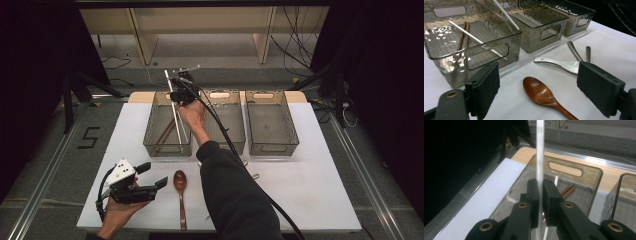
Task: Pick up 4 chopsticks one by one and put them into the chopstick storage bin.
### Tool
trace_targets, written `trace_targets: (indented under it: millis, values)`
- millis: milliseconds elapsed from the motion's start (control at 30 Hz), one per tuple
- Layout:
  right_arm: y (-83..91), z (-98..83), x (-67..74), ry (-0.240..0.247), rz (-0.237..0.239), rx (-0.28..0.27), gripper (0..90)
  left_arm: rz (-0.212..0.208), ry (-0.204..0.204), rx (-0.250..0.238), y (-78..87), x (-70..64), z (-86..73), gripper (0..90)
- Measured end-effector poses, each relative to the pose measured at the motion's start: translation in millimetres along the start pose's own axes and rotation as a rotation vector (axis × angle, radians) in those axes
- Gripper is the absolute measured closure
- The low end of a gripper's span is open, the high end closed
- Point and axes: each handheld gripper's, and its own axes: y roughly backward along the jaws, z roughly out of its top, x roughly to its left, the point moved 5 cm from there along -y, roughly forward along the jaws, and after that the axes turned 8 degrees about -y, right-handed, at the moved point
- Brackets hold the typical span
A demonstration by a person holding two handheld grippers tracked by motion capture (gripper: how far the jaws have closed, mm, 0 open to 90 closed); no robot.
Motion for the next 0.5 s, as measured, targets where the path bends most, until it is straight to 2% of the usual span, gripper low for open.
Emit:
trace_targets:
  millis: [500]
  values:
    - [-10.3, -12.0, -2.7, 0.009, -0.018, 0.024, 85.0, -0.002, -0.001, 0.000, 0.5, -0.4, 0.1, 18.0]
